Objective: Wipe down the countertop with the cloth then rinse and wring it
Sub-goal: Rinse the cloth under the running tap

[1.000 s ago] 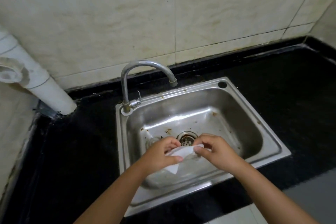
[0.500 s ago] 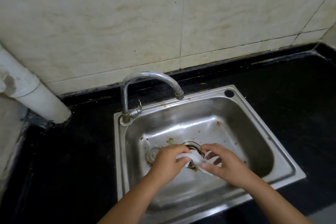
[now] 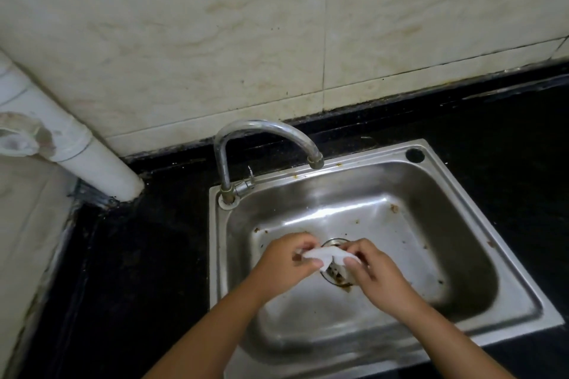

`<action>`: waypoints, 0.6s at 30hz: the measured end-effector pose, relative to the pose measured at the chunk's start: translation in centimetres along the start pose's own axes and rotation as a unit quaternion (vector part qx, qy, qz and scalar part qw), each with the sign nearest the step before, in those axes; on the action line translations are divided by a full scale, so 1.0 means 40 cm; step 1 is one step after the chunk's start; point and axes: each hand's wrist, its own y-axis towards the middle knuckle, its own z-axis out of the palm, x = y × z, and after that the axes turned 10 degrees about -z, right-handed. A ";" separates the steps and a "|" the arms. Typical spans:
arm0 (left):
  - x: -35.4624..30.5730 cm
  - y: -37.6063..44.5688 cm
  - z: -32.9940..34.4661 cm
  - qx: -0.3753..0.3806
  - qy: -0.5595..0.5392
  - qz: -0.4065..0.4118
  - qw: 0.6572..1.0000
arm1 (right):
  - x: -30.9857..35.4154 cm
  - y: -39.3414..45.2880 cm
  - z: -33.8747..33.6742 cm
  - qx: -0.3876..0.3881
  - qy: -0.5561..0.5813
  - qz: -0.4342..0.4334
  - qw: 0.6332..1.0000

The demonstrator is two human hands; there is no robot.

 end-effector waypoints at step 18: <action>0.060 0.271 -0.155 -0.225 0.054 -0.132 0.964 | -0.024 0.024 0.011 -0.156 0.028 0.121 0.980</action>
